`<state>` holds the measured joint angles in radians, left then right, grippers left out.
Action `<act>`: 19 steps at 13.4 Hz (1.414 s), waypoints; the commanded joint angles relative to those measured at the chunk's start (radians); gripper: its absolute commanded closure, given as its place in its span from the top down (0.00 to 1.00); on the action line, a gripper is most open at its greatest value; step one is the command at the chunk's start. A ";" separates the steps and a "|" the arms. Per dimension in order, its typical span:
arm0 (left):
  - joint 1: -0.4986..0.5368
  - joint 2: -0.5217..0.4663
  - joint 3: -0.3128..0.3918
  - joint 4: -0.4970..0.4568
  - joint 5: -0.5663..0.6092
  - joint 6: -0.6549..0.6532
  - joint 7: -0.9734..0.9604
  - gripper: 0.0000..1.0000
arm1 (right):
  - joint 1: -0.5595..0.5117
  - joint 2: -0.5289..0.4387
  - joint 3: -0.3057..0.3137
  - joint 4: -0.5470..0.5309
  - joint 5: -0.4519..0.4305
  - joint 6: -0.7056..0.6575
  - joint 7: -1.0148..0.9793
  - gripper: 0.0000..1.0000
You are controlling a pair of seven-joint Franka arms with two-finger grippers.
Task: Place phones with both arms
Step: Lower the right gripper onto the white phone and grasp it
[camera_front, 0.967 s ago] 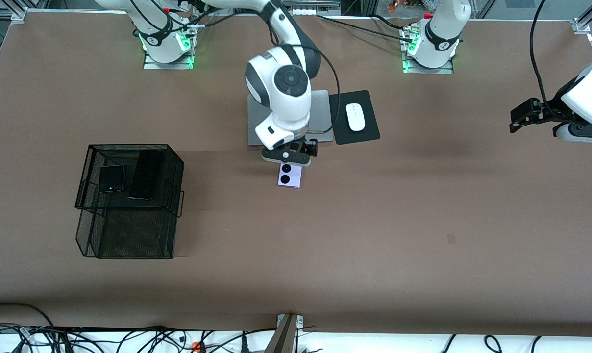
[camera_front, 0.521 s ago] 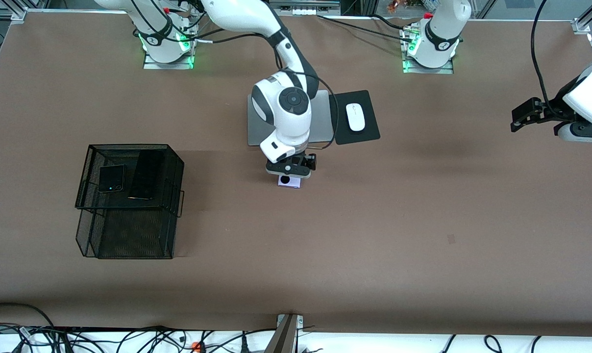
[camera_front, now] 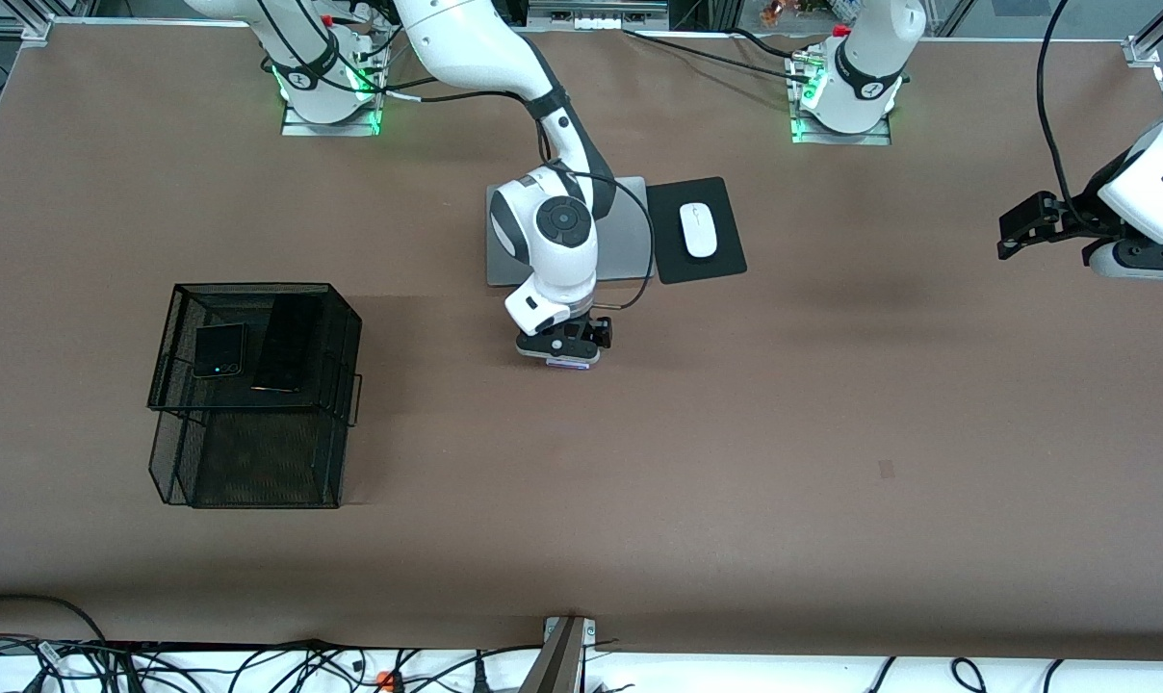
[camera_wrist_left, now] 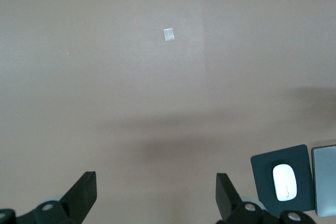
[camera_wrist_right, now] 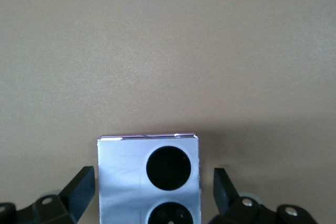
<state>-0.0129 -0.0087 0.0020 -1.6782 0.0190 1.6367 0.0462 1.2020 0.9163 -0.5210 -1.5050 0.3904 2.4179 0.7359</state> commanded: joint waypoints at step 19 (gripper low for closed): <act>-0.002 -0.011 -0.008 0.005 0.013 -0.014 -0.011 1.00 | -0.054 -0.158 -0.148 0.337 0.044 -0.629 -0.075 0.00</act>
<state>-0.0133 -0.0087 -0.0016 -1.6776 0.0192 1.6367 0.0459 1.1704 0.7837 -0.6424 -1.2538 0.4153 1.9239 0.6923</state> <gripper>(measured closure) 0.000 0.167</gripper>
